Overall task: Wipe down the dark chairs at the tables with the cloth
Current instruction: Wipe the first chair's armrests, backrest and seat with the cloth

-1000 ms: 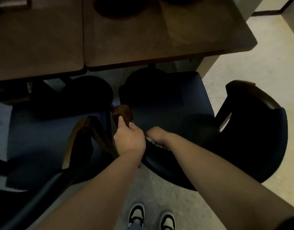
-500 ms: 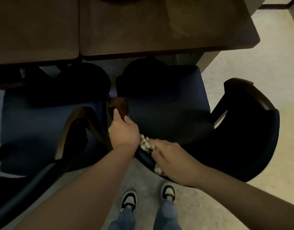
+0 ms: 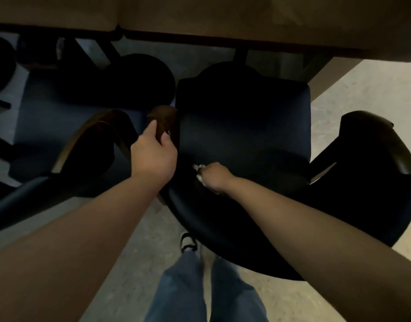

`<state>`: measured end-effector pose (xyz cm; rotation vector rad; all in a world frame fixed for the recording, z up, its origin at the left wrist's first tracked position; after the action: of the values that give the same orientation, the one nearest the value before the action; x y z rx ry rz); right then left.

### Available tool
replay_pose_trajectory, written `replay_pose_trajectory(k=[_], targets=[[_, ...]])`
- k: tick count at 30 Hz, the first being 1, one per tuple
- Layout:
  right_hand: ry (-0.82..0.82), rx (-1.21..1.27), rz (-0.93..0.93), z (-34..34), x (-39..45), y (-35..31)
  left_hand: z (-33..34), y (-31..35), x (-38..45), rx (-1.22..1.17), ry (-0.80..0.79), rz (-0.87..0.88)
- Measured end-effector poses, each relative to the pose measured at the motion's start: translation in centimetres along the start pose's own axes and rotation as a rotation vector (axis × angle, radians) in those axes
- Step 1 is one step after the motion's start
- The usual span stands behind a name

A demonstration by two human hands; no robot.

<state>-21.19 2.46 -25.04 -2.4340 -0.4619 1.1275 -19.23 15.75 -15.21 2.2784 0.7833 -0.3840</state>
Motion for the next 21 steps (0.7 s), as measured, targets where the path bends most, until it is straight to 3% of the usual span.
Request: replay_pose_trajectory(k=[6, 10, 13, 15, 18, 21], targets=[[0.253, 0.423, -0.032, -1.8, -8.2, -2.8, -0.1, 0.3, 0.0, 0.040, 0.029, 0.035], [0.353, 0.391, -0.189, -1.7, -14.8, -5.2, -0.2, 0.4, -0.2, 0.067, 0.020, 0.066], [0.338, 0.333, -0.097, -1.8, -13.9, -4.2, 0.1, 0.7, -0.5, 0.158, 0.042, 0.110], [0.221, 0.278, 0.039, -1.8, -11.4, -2.7, 0.6, 1.4, -0.7, 0.368, 0.057, 0.222], [0.117, 0.303, 0.113, -1.6, -8.2, -1.0, 2.3, 2.8, -1.4, 0.742, 0.092, 0.597], [0.077, 0.332, 0.099, -0.8, -7.5, 0.2, 3.8, 3.1, -1.1, 0.845, -0.036, 0.752]])
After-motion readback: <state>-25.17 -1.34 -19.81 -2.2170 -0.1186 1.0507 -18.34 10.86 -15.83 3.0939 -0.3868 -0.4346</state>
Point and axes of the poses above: each hand's wrist, its own x-axis towards the middle knuckle, its own z-axis out of the palm, y = z × x, the point moved 4 cm from there along x, towards the middle knuckle, and after that the axes turned 9 degrees about -z, right-handed, at the moved point
